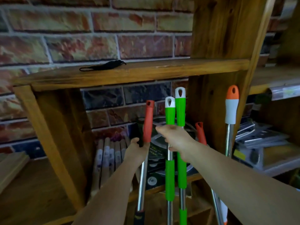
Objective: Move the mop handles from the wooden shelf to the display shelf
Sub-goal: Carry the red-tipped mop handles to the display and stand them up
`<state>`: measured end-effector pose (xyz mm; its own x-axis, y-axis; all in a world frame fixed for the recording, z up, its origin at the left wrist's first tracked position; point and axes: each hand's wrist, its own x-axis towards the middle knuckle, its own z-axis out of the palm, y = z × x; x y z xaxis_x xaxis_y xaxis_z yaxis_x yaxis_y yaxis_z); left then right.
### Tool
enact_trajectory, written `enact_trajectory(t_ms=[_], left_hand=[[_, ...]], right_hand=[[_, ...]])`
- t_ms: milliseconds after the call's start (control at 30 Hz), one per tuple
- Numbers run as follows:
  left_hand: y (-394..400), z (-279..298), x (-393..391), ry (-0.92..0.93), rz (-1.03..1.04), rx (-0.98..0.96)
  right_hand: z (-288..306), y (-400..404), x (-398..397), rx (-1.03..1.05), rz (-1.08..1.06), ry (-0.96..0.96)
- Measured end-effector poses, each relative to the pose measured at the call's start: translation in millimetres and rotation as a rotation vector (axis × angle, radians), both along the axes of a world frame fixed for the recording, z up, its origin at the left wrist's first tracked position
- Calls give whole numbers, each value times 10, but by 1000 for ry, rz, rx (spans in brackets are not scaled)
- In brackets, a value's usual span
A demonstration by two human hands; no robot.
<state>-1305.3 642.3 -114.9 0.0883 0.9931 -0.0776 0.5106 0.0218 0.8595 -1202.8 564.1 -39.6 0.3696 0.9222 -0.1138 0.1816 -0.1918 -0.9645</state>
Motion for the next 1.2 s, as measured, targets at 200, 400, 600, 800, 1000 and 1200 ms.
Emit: enact_trajectory(t_ms=[200, 400, 600, 800, 1000, 1200], left_hand=[[162, -1, 219, 42, -21, 106], [14, 53, 141, 111, -26, 158], [-419, 336, -193, 204, -8, 204], [-1183, 678, -651, 246, 33, 216], [-2144, 921, -1060, 210, 106, 233], [-2886, 1098, -1376, 171, 171, 215]], right_hand=[[-5, -26, 96, -5, -37, -56], [58, -173, 87, -21, 6, -51], [327, -389, -105, 14, 50, -29], [594, -889, -459, 11, 170, 13], [834, -1636, -891, 78, 316, -66], [1085, -2250, -1284, 153, 473, -123]])
